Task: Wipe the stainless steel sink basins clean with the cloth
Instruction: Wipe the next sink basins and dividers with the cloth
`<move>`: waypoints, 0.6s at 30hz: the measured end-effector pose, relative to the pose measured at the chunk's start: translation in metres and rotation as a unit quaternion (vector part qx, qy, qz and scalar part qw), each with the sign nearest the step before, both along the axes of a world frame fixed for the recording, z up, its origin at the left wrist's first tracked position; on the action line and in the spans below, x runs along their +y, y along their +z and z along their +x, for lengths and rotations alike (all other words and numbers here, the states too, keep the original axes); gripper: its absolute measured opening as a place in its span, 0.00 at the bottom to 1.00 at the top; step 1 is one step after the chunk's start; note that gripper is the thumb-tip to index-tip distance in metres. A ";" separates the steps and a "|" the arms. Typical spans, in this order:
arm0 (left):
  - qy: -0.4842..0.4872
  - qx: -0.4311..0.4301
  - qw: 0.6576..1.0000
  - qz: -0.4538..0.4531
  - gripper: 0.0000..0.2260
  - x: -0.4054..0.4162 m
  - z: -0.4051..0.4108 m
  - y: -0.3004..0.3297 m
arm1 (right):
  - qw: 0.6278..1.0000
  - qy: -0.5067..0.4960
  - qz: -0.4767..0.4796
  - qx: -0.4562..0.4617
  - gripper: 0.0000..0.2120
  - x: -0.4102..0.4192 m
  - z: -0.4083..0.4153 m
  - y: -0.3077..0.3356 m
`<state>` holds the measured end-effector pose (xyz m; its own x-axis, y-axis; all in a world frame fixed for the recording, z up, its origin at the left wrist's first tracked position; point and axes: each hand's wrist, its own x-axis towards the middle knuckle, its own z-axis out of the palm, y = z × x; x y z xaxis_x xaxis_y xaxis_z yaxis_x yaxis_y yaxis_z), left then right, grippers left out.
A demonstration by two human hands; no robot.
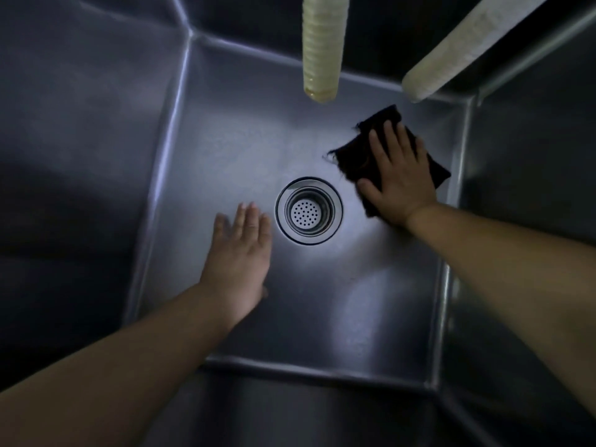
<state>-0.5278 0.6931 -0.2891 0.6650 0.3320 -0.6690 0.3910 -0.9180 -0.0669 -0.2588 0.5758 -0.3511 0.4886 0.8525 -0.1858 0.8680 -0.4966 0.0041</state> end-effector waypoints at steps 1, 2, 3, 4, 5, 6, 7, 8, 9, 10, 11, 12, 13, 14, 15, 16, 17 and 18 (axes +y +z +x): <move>-0.001 0.005 1.000 0.000 0.52 -0.004 0.005 -0.002 | 1.000 -0.016 0.001 -0.002 0.39 0.003 0.006 0.000; -0.002 0.011 1.000 0.002 0.51 -0.006 0.008 -0.004 | 1.000 -0.030 0.000 -0.003 0.39 0.005 0.009 0.000; -0.003 0.017 1.000 0.003 0.50 -0.008 0.010 -0.006 | 0.999 -0.043 -0.001 -0.003 0.39 0.005 0.008 0.000; -0.002 0.021 1.000 0.003 0.49 -0.009 0.012 -0.008 | 0.998 -0.059 -0.002 -0.003 0.39 0.003 0.005 0.000; -0.001 0.024 1.000 0.004 0.49 -0.009 0.012 -0.010 | 0.997 -0.079 -0.003 -0.004 0.39 0.001 -0.001 0.000; -0.003 0.028 1.000 0.005 0.49 -0.009 0.012 -0.010 | 0.995 -0.101 -0.005 -0.004 0.39 -0.003 -0.010 0.000; -0.006 0.033 0.999 0.007 0.49 -0.009 0.012 -0.009 | 0.992 -0.122 -0.005 -0.001 0.39 -0.008 -0.022 0.000; -0.007 0.037 0.999 0.008 0.49 -0.010 0.013 -0.008 | 0.991 -0.137 -0.004 0.003 0.40 -0.014 -0.036 0.001; -0.008 0.038 0.999 0.013 0.48 -0.011 0.014 -0.008 | 0.990 -0.144 -0.002 0.010 0.40 -0.023 -0.052 0.001; -0.008 0.037 0.999 0.018 0.47 -0.011 0.015 -0.007 | 0.989 -0.144 0.000 0.019 0.40 -0.032 -0.071 0.002; -0.007 0.037 0.999 0.023 0.46 -0.012 0.016 -0.006 | 0.990 -0.137 0.003 0.030 0.41 -0.043 -0.091 0.003; -0.003 0.038 0.999 0.025 0.45 -0.013 0.018 -0.006 | 0.991 -0.124 0.005 0.042 0.41 -0.054 -0.112 0.004; 0.000 0.041 0.999 0.025 0.44 -0.014 0.019 -0.005 | 0.993 -0.107 0.003 0.051 0.41 -0.064 -0.133 0.004; 0.001 0.042 0.999 0.025 0.44 -0.015 0.019 -0.004 | 0.994 -0.089 -0.003 0.057 0.42 -0.072 -0.151 0.004; -0.001 0.042 0.999 0.027 0.44 -0.015 0.020 -0.004 | 0.995 -0.076 -0.011 0.059 0.42 -0.079 -0.164 0.004; -0.005 0.041 0.999 0.030 0.44 -0.016 0.020 -0.005 | 0.996 -0.070 -0.017 0.058 0.43 -0.083 -0.171 0.004; -0.007 0.040 0.999 0.034 0.43 -0.016 0.021 -0.005 | 0.996 -0.070 -0.019 0.057 0.43 -0.083 -0.172 0.003; -0.008 0.039 0.999 0.036 0.43 -0.016 0.021 -0.005 | 0.996 -0.074 -0.016 0.053 0.44 -0.081 -0.168 0.002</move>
<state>-0.5069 0.6768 -0.2945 0.6180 0.3710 -0.6931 0.3674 -0.9158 -0.1625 -0.4267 0.4951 -0.3487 0.5853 0.7648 -0.2692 0.7812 -0.6209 -0.0655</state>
